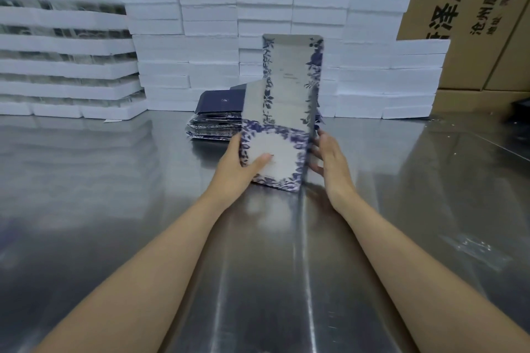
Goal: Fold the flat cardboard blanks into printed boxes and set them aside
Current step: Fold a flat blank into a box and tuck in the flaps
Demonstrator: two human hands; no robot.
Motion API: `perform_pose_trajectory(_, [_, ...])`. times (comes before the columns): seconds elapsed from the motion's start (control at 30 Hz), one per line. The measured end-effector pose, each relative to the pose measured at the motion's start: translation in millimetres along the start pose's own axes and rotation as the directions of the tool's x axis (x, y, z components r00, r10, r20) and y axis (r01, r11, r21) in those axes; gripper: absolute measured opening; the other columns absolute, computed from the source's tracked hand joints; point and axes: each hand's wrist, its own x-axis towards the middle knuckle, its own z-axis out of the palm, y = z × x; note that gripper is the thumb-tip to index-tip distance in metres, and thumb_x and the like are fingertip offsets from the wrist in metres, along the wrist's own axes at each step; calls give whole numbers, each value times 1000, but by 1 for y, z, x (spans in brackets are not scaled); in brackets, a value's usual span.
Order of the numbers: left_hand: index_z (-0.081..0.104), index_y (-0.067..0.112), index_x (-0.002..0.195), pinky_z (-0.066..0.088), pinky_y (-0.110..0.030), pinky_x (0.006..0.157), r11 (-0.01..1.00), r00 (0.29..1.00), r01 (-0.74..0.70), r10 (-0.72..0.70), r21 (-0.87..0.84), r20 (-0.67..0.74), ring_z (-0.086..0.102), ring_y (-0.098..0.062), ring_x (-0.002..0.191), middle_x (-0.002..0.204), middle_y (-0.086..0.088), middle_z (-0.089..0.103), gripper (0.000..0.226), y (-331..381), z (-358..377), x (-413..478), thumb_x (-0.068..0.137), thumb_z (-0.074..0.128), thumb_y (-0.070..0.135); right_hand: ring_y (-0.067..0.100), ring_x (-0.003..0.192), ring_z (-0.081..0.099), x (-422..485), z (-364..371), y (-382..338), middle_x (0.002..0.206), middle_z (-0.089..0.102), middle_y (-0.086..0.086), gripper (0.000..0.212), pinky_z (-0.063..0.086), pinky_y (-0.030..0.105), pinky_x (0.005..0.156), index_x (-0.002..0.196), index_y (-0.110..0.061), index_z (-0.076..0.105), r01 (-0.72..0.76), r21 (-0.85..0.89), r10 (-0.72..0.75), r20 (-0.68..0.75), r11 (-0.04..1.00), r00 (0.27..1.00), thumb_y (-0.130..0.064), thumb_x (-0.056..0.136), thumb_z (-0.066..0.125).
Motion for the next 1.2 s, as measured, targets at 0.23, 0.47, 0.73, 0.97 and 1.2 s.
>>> perform_pose_trajectory(0.23, [34, 41, 115, 42, -10, 96, 960, 955, -281, 281, 15, -93, 53, 6, 114, 121, 18, 50, 64, 13, 13, -7, 79, 67, 1, 3, 106, 61, 2, 1, 10, 112, 61, -16, 65, 46, 8, 87, 136, -11, 43, 244, -233, -254, -16, 942, 967, -8, 79, 75])
perform_pose_trajectory(0.47, [36, 28, 127, 44, -21, 100, 960, 959, -271, 264, -68, -100, 51, -14, 123, 134, -7, 47, 53, 19, 20, -14, 86, 70, 27, -11, 102, 57, -1, 2, 5, 113, 63, -17, 63, 41, 0, 79, 135, -17, 49, 241, -316, -237, 53, 918, 970, -18, 74, 62])
perform_pose_trajectory(0.73, [38, 7, 143, 38, -16, 91, 965, 956, -109, 167, 237, -241, 56, -25, 112, 127, -12, 60, 47, 18, 11, -6, 98, 33, -3, -2, 90, 54, -15, 10, -13, 101, 55, -19, 35, 39, 8, 81, 113, -21, 51, 402, -308, -480, -244, 862, 843, -12, 85, 68])
perform_pose_trajectory(0.97, [21, 16, 154, 43, -37, 87, 852, 959, -125, 236, 508, -159, 54, -37, 115, 141, -10, 53, 63, 25, 20, -13, 96, 41, 2, 32, 68, 53, -15, 19, -19, 70, 54, 10, 25, 35, 32, 57, 70, -9, 71, 384, -820, -745, -76, 425, 662, 14, 65, 64])
perform_pose_trajectory(1.2, [54, -7, 130, 45, -55, 102, 556, 794, -472, 606, 685, 55, 50, -40, 127, 137, -20, 53, 51, 41, 20, -20, 80, 54, -17, 34, 91, 62, -10, 4, -12, 95, 68, 9, 28, 44, 35, 67, 98, -16, 75, 126, -861, -486, -152, 492, 861, 0, 82, 59])
